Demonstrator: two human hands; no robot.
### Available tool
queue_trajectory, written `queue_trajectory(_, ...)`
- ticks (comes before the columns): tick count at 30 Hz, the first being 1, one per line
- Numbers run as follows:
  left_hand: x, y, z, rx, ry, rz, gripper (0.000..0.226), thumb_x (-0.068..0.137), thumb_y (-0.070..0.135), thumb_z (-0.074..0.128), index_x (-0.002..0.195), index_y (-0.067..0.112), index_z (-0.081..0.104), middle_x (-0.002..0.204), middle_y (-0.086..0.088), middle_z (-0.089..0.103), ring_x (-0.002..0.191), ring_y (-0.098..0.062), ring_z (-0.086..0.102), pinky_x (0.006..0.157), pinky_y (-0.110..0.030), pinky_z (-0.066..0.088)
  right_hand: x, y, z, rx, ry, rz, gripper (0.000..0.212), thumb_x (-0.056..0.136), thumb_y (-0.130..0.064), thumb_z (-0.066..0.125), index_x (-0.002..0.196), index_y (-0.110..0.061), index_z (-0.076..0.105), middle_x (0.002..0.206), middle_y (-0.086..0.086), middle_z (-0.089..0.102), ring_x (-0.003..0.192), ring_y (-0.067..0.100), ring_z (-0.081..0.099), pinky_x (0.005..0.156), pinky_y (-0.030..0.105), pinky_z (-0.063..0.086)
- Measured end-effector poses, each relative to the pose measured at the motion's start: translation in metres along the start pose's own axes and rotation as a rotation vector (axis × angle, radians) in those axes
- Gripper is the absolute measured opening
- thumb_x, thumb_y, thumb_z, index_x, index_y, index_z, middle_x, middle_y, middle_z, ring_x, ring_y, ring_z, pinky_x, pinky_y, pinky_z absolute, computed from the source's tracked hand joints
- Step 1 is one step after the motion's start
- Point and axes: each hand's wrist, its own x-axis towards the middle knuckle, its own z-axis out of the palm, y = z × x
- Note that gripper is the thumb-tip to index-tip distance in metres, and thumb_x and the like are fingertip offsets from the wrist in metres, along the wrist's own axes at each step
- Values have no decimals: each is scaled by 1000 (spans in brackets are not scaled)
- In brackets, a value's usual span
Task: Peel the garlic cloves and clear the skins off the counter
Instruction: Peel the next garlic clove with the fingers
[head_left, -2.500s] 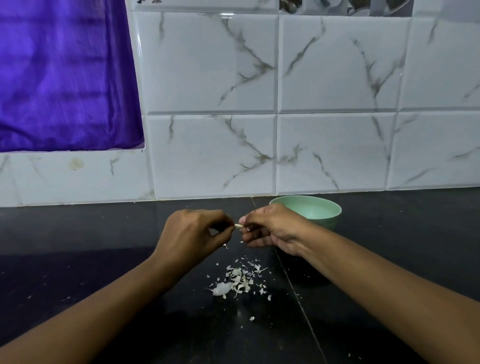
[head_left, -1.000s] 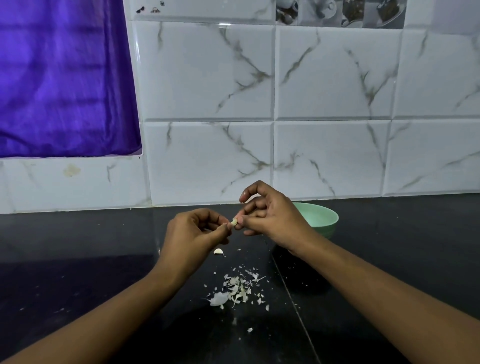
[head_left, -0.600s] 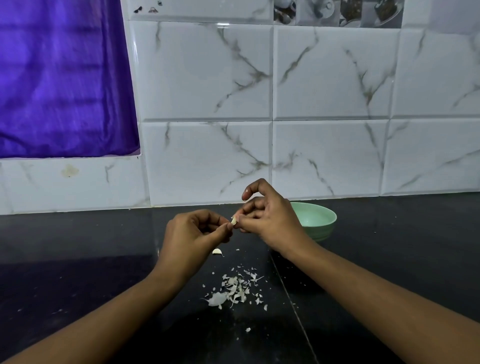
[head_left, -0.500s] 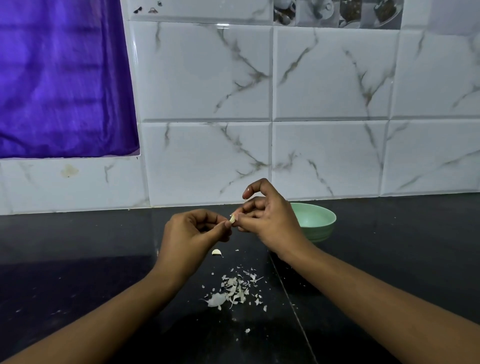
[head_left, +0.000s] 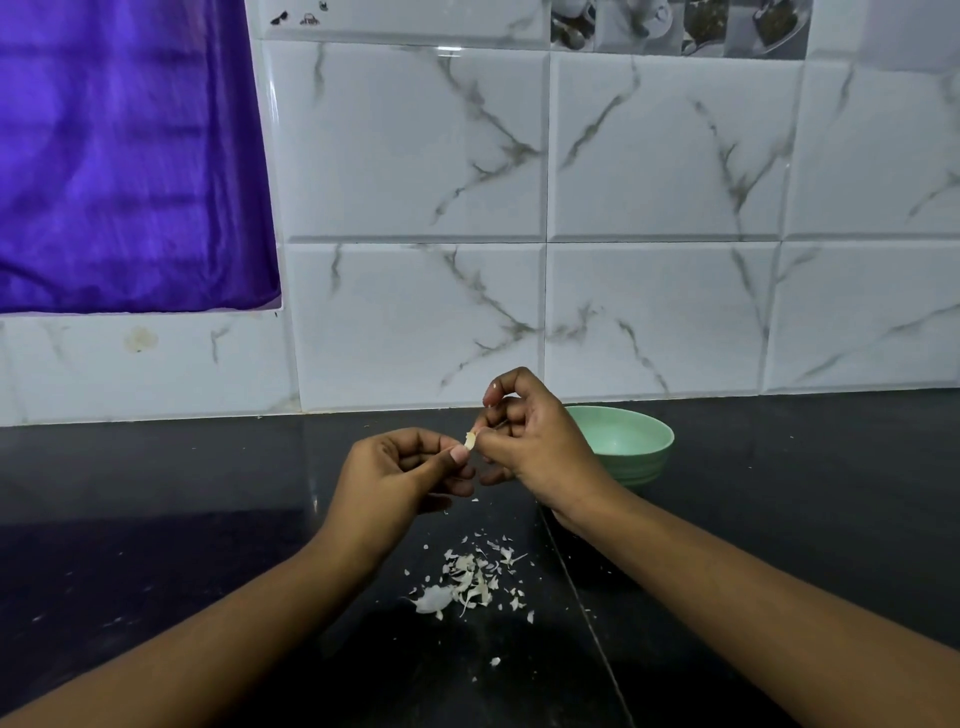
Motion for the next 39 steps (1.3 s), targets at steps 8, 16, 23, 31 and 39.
queue_trajectory(8,5,0,-3,-63,-5,-75,6,87,11,62,83,6,64,63,-1,65,45,-12,56,49,-26,53,1,-6,-6,-186,-186,171,9,89,-12,62,84,-19,62,71,-1,67,63,9,63,62,29,51)
queue_trajectory(16,4,-4,-2,133,-31,-39,7,88,10,64,81,10,64,69,-5,69,52,-19,64,60,-33,53,6,-8,-20,-94,-182,191,10,81,-5,71,89,-6,67,69,2,66,63,12,65,58,26,54)
queue_trajectory(23,3,-2,-2,267,2,35,6,87,15,67,82,11,66,79,-9,73,62,-26,71,63,-35,54,6,-1,-14,-106,-194,143,11,77,-4,74,77,-13,68,74,7,71,68,11,68,59,20,53)
queue_trajectory(31,5,0,-6,188,-68,-43,12,91,13,60,81,10,67,76,-5,73,60,-19,70,56,-27,53,4,3,-9,-74,-155,109,17,79,-2,72,72,-15,66,72,4,69,70,14,68,60,24,56)
queue_trajectory(39,7,3,-6,15,-35,-163,17,92,12,58,76,8,64,63,-1,67,55,-10,65,61,-27,53,-2,10,-2,-553,-51,-484,6,80,-6,71,82,-8,66,79,-2,67,74,6,61,68,22,49)
